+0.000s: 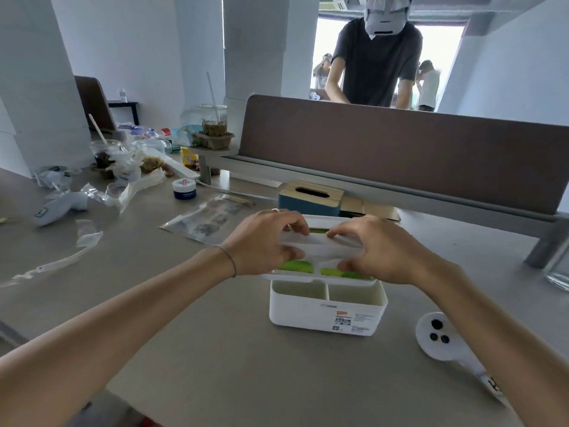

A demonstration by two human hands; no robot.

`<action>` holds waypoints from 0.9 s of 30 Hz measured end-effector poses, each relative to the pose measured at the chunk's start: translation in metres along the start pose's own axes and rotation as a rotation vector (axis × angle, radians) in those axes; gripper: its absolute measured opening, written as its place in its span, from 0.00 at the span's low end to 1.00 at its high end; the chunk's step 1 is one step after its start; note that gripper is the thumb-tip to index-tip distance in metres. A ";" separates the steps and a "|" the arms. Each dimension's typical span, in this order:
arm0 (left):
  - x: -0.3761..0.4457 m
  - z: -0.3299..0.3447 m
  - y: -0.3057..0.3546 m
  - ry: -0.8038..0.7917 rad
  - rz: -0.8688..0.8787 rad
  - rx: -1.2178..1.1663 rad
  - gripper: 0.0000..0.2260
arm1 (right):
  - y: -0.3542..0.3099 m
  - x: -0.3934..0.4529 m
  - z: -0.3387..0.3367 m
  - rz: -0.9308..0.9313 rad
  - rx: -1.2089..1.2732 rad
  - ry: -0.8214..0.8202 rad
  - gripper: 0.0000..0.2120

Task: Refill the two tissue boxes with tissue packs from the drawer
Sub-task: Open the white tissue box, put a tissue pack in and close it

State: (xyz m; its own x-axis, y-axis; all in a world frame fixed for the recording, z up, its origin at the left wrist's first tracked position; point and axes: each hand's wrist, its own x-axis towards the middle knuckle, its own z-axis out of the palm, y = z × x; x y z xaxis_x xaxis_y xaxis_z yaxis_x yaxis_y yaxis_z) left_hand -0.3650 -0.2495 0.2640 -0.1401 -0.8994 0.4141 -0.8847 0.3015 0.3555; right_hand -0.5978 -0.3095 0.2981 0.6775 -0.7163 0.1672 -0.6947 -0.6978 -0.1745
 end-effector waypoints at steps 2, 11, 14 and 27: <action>0.002 0.007 0.004 -0.009 0.012 -0.008 0.14 | 0.009 -0.005 0.002 0.003 0.006 0.006 0.28; 0.006 0.024 0.008 -0.024 0.035 0.019 0.14 | 0.027 -0.013 0.017 0.004 -0.008 0.045 0.29; 0.004 0.027 0.006 -0.024 0.034 0.019 0.14 | 0.028 -0.014 0.021 -0.015 -0.016 0.061 0.29; 0.004 0.030 0.007 0.013 0.069 0.035 0.15 | 0.030 -0.015 0.023 -0.061 -0.048 0.084 0.29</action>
State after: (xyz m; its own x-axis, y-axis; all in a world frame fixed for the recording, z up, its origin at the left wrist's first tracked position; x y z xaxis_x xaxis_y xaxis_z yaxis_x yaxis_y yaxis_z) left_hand -0.3847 -0.2606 0.2428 -0.1952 -0.8726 0.4477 -0.8882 0.3508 0.2967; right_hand -0.6238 -0.3196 0.2679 0.6971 -0.6691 0.2576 -0.6652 -0.7376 -0.1156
